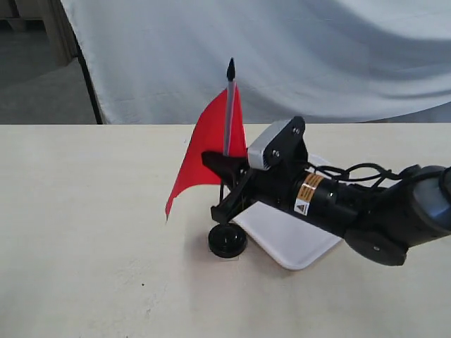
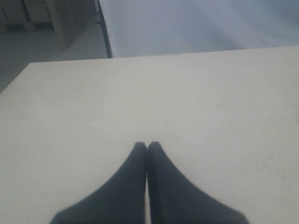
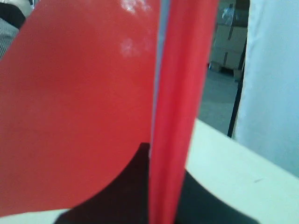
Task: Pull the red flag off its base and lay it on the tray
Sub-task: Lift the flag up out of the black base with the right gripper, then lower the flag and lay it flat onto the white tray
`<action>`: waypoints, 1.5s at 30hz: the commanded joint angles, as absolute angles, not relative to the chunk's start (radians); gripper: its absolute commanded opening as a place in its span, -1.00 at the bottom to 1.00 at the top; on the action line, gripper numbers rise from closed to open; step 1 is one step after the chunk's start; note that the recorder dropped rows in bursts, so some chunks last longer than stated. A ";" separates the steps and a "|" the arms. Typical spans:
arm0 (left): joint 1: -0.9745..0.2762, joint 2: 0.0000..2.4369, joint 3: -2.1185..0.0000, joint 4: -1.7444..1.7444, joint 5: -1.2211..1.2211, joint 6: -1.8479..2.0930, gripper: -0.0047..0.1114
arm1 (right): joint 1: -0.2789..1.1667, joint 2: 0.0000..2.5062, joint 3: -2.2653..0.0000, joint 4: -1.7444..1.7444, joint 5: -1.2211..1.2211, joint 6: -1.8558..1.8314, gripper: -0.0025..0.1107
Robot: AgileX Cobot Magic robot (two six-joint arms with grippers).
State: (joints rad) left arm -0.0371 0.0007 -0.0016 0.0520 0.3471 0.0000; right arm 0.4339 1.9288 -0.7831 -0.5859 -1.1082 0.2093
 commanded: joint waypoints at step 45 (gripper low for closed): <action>-0.035 0.000 0.000 0.048 0.343 0.000 -0.92 | 0.411 2.007 -0.959 0.869 -0.412 -2.123 -0.12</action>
